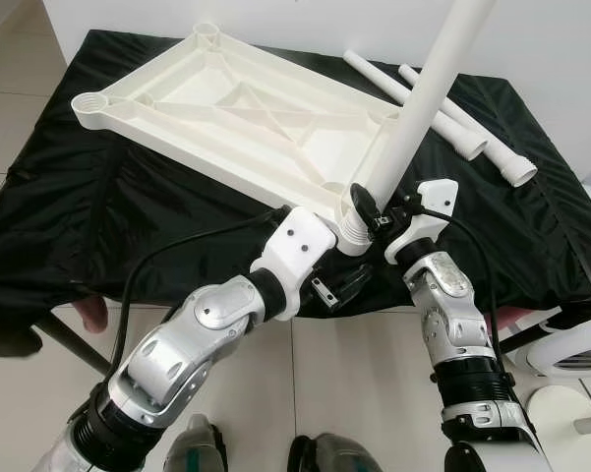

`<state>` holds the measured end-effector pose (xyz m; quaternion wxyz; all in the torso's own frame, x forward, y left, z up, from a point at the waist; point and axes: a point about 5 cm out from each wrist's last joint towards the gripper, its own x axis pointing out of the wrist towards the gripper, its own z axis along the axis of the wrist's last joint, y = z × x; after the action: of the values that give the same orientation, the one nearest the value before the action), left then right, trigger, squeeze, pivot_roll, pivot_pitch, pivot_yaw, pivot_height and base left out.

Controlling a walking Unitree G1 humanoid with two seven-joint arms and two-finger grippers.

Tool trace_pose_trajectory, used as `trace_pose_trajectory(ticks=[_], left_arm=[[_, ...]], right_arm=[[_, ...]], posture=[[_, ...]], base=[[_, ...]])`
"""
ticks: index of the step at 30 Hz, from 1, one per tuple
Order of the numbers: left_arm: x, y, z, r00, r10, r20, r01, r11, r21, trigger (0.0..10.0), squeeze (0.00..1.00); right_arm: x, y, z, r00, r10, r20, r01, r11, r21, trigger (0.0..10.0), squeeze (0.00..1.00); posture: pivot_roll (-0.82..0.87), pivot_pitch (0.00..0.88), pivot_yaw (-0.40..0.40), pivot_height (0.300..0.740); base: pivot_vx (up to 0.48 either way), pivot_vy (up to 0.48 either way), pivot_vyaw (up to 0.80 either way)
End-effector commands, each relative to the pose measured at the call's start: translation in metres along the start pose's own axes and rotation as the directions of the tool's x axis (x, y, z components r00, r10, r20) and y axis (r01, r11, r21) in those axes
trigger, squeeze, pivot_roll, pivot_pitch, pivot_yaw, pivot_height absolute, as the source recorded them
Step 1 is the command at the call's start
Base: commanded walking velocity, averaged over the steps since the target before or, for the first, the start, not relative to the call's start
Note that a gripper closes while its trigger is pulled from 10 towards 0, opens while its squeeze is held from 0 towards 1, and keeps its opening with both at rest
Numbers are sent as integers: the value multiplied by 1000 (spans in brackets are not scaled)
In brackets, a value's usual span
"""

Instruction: Building children table

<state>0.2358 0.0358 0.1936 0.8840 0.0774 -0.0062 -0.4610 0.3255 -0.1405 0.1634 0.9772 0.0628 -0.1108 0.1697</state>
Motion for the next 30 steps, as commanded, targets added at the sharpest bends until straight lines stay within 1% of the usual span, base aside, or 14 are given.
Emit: trace_pose_trajectory(ticks=[1, 2, 3, 4, 5, 8, 9, 10, 11, 13, 16, 18, 26, 30], left_arm=[[-1, -6, 1, 997, -74, 5, 74, 997, -10, 10000, 0], [-1, -6, 1, 997, -74, 5, 74, 997, -10, 10000, 0], [-1, -6, 1, 997, -74, 6, 74, 997, -11, 10000, 0], [-1, -6, 1, 997, -73, 6, 74, 997, -11, 10000, 0], [-1, -6, 1, 997, -74, 6, 74, 997, -11, 10000, 0], [-1, -6, 0, 997, -74, 5, 74, 997, -11, 10000, 0], [-1, -6, 0, 997, -74, 5, 74, 997, -10, 10000, 0], [-1, -6, 0, 997, -74, 5, 74, 997, -10, 10000, 0], [-1, -6, 0, 997, -74, 4, 74, 997, -10, 10000, 0], [0, -6, 0, 997, -76, 4, 76, 997, -9, 10000, 0], [0, -5, 0, 997, -77, 4, 77, 997, -9, 10000, 0], [0, -5, 0, 997, -77, 3, 77, 997, -6, 10000, 0], [1, -2, -2, 998, -68, -4, 68, 998, 9, 10000, 0], [4, 22, -12, 999, 18, -43, -16, 999, 47, 10000, 0]], right_arm=[[-5, -2, -10, 996, -81, -43, 84, 995, 62, 10000, 0], [-5, -2, -10, 996, -81, -43, 84, 995, 62, 10000, 0], [-6, -1, -11, 994, -97, -48, 100, 993, 63, 10000, 835], [-8, 0, -12, 993, -107, -55, 111, 991, 75, 10000, 1000], [-8, 0, -13, 992, -111, -59, 116, 990, 83, 10000, 1000], [-9, -5, -12, 986, -158, -61, 160, 986, 44, 10000, 1000], [-10, -7, -11, 983, -173, -54, 174, 984, 28, 10000, 133], [-10, -7, -11, 983, -173, -54, 174, 984, 28, 10000, 133], [-10, -7, -10, 982, -182, -51, 183, 983, 19, 10000, 0], [-10, -6, -9, 976, -213, -42, 214, 977, 6, 10000, 0], [-10, -5, -8, 974, -222, -39, 222, 975, -1, 10000, 0], [-10, 0, -6, 969, -248, -18, 247, 969, -20, 10000, 0], [-11, 1, -6, 967, -255, -18, 255, 967, -9, 10000, 0], [-17, -8, -2, 960, -279, 14, 279, 960, -27, 10000, 0]], posture=[[86, 97, -98, 740], [86, 97, -98, 740], [86, 95, -99, 740], [85, 95, -99, 740], [85, 95, -99, 740], [84, 93, -97, 740], [84, 93, -97, 740], [84, 93, -97, 740], [83, 89, -97, 740], [82, 87, -97, 740], [81, 85, -96, 740], [81, 82, -98, 740], [80, 78, -98, 740], [73, 85, -96, 740]], base=[[0, 0, 0], [0, 0, 0], [0, 0, 0], [0, 0, 0], [0, 0, 0], [0, 0, 0], [0, 0, 0], [0, 0, 0], [0, 0, 0], [0, 0, 0], [0, 0, 0], [0, 0, 0], [0, 0, 0], [0, 0, 0]])
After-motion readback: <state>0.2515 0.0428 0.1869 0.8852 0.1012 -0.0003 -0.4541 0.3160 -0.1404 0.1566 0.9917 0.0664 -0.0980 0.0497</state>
